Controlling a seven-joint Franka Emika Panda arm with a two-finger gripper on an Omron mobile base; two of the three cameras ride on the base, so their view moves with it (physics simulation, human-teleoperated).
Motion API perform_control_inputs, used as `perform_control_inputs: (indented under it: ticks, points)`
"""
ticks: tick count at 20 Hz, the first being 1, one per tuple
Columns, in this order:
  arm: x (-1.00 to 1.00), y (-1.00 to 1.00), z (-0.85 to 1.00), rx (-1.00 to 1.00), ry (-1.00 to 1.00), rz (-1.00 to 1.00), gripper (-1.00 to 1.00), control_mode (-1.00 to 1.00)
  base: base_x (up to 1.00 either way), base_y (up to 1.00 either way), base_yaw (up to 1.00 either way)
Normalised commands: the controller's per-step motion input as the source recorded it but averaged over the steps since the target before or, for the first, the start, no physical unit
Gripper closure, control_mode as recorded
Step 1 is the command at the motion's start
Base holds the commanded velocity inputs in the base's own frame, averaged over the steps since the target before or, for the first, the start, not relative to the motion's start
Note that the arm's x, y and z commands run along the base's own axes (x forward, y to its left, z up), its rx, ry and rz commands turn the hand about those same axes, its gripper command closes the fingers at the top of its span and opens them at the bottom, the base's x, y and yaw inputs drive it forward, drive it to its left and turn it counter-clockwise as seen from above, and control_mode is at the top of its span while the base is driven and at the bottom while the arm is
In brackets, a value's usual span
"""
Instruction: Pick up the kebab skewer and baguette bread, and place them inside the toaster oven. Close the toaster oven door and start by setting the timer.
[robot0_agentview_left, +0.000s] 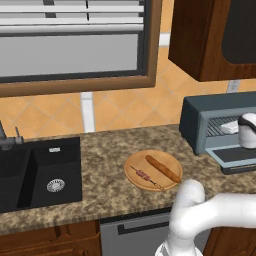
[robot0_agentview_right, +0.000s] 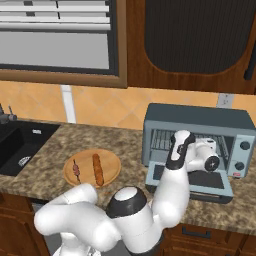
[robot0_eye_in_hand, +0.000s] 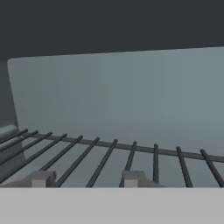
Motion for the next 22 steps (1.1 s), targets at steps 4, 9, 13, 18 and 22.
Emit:
perform_control_inputs:
  ticks: [4, 9, 13, 18, 22]
  points:
    - [-0.49, -0.04, -1.00, 0.00, 0.20, 0.00, -1.00, -1.00, 0.00, 0.00, 0.00]
    - [-0.84, 0.00, -1.00, -0.01, 0.24, 0.00, -1.00, -1.00, 0.00, 0.00, 0.00]
    - [-1.00, -0.04, -0.81, -0.02, 0.33, 0.00, -1.00, -1.00, 0.00, 0.00, 0.00]
    - [-1.00, -0.17, -0.35, 0.00, 0.45, 0.00, -1.00, -1.00, 0.00, 0.00, 0.00]
    - [-1.00, -0.23, -0.18, 0.00, 0.49, 0.00, -1.00, -1.00, 0.00, 0.00, 0.00]
